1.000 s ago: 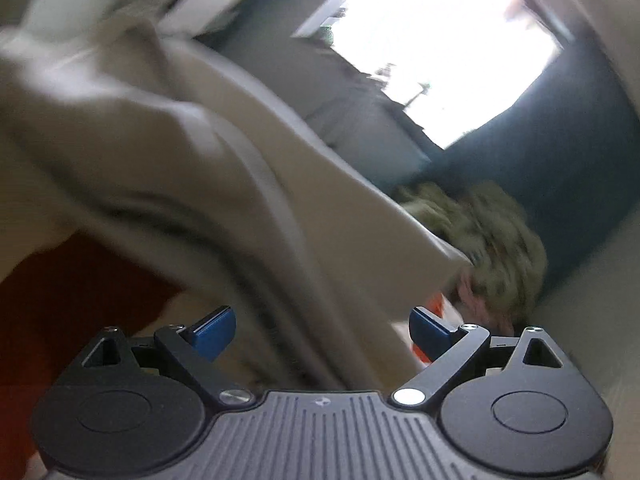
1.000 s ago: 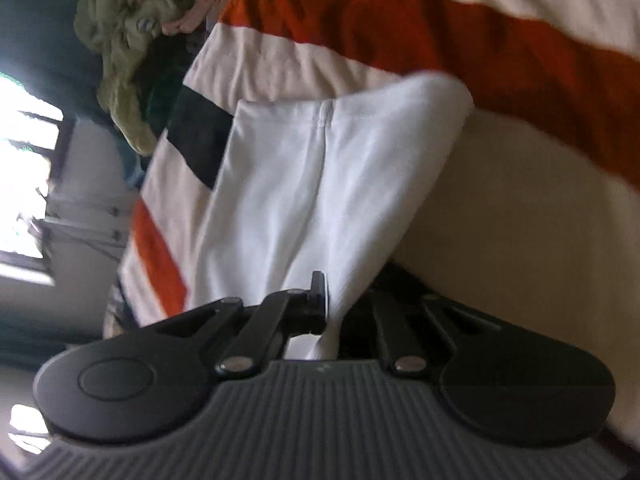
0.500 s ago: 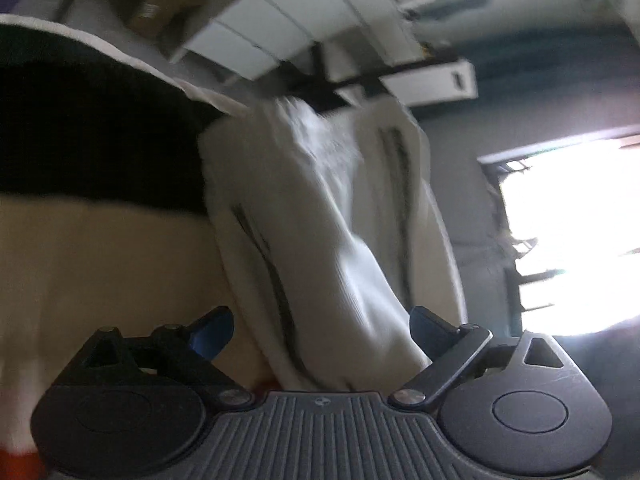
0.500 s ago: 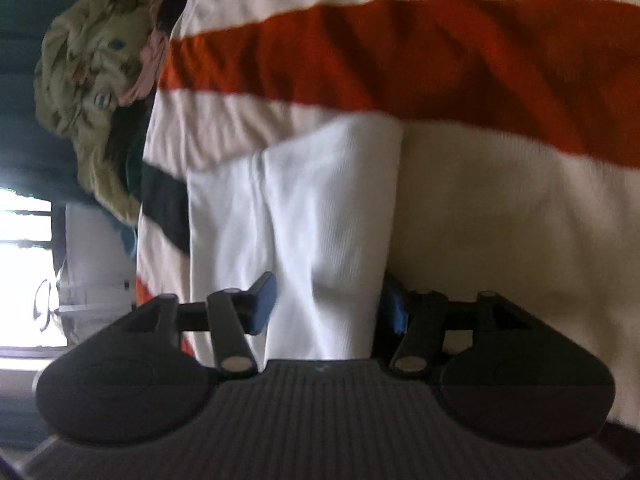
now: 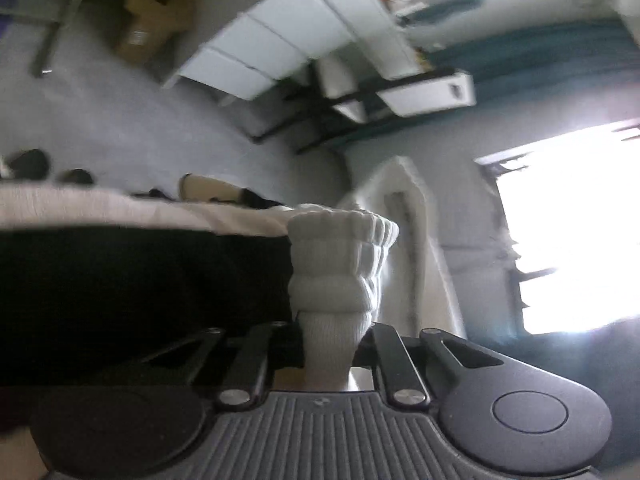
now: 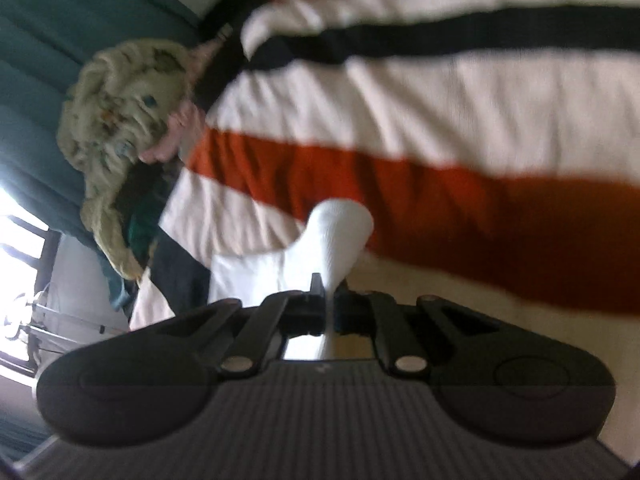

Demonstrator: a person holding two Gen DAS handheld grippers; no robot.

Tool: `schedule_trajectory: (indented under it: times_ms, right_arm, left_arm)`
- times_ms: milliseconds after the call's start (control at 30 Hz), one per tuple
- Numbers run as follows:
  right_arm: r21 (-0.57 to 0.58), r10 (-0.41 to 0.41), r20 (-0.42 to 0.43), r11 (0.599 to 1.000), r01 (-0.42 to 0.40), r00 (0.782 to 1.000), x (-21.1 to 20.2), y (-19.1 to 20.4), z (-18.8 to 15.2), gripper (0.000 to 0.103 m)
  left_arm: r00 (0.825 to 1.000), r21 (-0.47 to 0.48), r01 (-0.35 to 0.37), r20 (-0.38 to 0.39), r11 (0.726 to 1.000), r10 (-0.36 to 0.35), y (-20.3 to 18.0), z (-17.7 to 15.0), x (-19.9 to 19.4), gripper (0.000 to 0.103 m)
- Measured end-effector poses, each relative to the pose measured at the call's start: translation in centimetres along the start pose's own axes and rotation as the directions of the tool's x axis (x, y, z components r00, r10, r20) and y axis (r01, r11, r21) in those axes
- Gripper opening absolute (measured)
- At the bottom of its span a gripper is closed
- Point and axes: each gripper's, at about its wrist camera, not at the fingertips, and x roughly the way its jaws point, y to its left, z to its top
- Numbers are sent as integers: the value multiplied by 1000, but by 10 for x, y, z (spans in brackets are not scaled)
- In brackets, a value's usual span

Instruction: Fold clothes

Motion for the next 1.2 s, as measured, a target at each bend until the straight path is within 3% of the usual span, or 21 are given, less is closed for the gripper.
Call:
schedule_trajectory:
  times_ms: [67,133,267,333,400,433,467,500,533,567,600,733,867,900,1000,1067,1200]
  right_arm:
    - [-30,-8,57,1000,10,998,-20,-1,5,6]
    - [5,-72,56,997,72,996,-24,-13,6,6]
    - [154,-196,-59,967,203,979,-20,-53,6,8]
    - [199,-200,-128,954,223,971,-12,-70,6,10]
    - [249,-170,-143,947,201,975,-13,-81,8,14]
    - [269,-150,-150,945,186,977,-14,-84,9,19]
    - [281,-133,-151,944,172,980,-16,-85,9,31]
    - [286,-125,-139,945,161,982,-18,-83,10,43]
    - [289,-118,-126,945,150,985,-20,-82,11,68]
    - [247,-111,-97,960,132,989,-22,-73,11,81]
    - [204,-103,-68,972,115,992,-23,-65,11,83]
    - [22,-57,43,998,56,997,-29,-30,12,81]
    - [-167,10,142,986,14,990,-35,4,13,82]
    - [-275,57,112,961,-24,992,-26,19,9,81]
    - [-454,70,-14,888,-69,997,9,43,-6,81]
    - [-497,47,-114,862,-98,992,34,49,-14,80]
    - [-539,32,-123,837,-94,992,58,50,-15,80]
  left_arm:
    - [999,11,-26,-29,1000,26,17,0,-18,11]
    - [997,30,-60,-52,998,61,34,-3,-33,11]
    - [988,77,-131,-77,988,136,64,-19,-39,12]
    - [989,85,-115,-83,990,123,69,-25,-43,15]
    - [987,140,-125,-80,982,137,62,-27,-44,21]
    - [986,168,-131,-78,977,146,58,-27,-45,30]
    - [986,195,-138,-68,971,154,53,-29,-48,37]
    - [986,234,-145,-47,961,160,46,-32,-54,55]
    - [986,275,-153,-24,949,166,39,-35,-61,73]
    - [985,314,-161,-1,936,170,31,-38,-68,81]
    - [981,359,-192,39,914,191,22,-43,-73,89]
    - [955,508,-296,183,809,235,-13,-72,-105,91]
    - [954,629,-292,249,720,169,-50,-108,-116,95]
    - [954,651,-288,255,702,155,-59,-118,-118,96]
    - [964,711,-245,252,659,86,-93,-153,-120,96]
    - [972,734,-202,230,648,42,-119,-178,-110,96]
    - [994,761,-74,111,644,-16,-166,-229,-69,96]
